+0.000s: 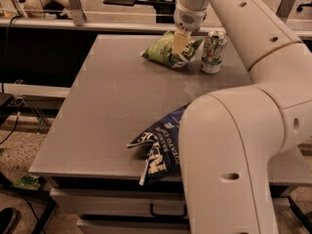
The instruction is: Move green jalapeno chip bag near 7up can
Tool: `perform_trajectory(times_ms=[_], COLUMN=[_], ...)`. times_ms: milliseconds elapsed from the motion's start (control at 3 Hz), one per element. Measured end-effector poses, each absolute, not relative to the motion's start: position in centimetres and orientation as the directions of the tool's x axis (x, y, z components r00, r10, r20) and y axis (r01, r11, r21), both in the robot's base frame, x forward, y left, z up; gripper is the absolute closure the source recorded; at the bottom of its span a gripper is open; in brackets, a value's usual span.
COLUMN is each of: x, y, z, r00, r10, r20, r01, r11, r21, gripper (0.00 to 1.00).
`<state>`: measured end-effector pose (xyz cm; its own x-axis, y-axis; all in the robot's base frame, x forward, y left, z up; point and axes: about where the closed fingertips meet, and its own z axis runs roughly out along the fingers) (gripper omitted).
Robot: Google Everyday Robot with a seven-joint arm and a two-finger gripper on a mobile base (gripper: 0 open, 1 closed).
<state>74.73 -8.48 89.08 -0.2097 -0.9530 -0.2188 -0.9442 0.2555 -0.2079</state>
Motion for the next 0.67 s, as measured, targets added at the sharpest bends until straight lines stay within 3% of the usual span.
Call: perform_trajectory(times_ms=[333,667], x=[75.36,75.61], y=[-8.14,-7.99], z=[88.76,88.59], r00=[-0.206,-0.205], r10=[-0.951,-0.951], r20=[-0.228,-0.232], r01=[-0.941,-0.940], r11=[0.257,0.257], r21=[-0.220,-0.225], gripper=[0.05,0.00])
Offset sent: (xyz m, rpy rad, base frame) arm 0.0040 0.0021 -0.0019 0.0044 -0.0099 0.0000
